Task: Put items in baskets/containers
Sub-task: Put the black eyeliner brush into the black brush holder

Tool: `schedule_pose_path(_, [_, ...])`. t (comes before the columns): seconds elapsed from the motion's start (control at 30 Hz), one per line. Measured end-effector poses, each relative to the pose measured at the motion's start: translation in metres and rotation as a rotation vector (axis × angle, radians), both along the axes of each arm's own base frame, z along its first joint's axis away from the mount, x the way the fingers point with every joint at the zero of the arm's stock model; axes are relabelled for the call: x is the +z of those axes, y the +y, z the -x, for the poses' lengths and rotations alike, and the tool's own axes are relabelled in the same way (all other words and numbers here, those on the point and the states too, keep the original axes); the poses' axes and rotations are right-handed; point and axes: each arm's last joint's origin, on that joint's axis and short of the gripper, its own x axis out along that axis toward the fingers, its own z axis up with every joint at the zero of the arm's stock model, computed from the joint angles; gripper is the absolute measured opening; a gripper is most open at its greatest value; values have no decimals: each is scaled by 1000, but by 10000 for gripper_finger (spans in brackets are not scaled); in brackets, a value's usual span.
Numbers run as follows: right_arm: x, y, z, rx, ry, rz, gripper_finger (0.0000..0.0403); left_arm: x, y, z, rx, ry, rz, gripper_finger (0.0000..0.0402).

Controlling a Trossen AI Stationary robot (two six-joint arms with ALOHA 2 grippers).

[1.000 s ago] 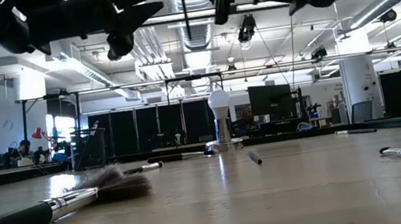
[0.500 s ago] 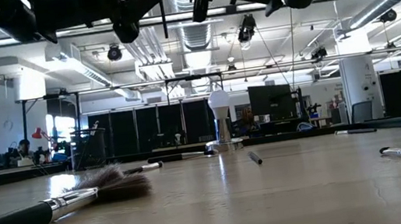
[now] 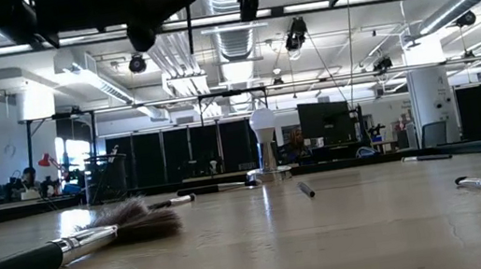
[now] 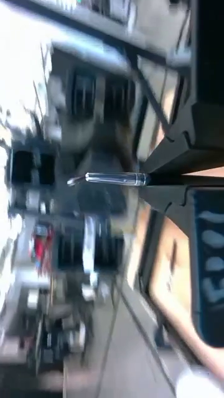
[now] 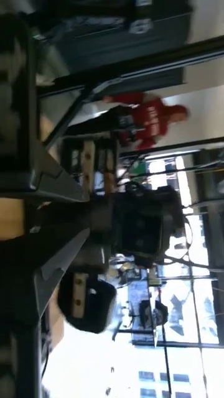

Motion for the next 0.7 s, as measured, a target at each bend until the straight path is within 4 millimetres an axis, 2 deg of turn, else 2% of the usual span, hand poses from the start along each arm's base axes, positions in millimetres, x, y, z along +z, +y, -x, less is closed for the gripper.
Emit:
schedule_pose_path(0.13, [4, 1, 18, -44, 47, 78, 80, -3, 13, 8, 109, 74, -31, 12])
schedule_pose_path(0.37, [-9, 4, 50, -131, 47, 120, 19, -22, 64, 24, 333, 160, -13, 12])
schedule_pose_path(0.57, [-25, 7, 74, -179, 13, 87, 9, -37, 114, 63, 609, 192, 1, 12])
schedule_pose_path(0.7, [-32, 9, 86, -192, -13, 71, 8, -45, 132, 88, 810, 164, 23, 12])
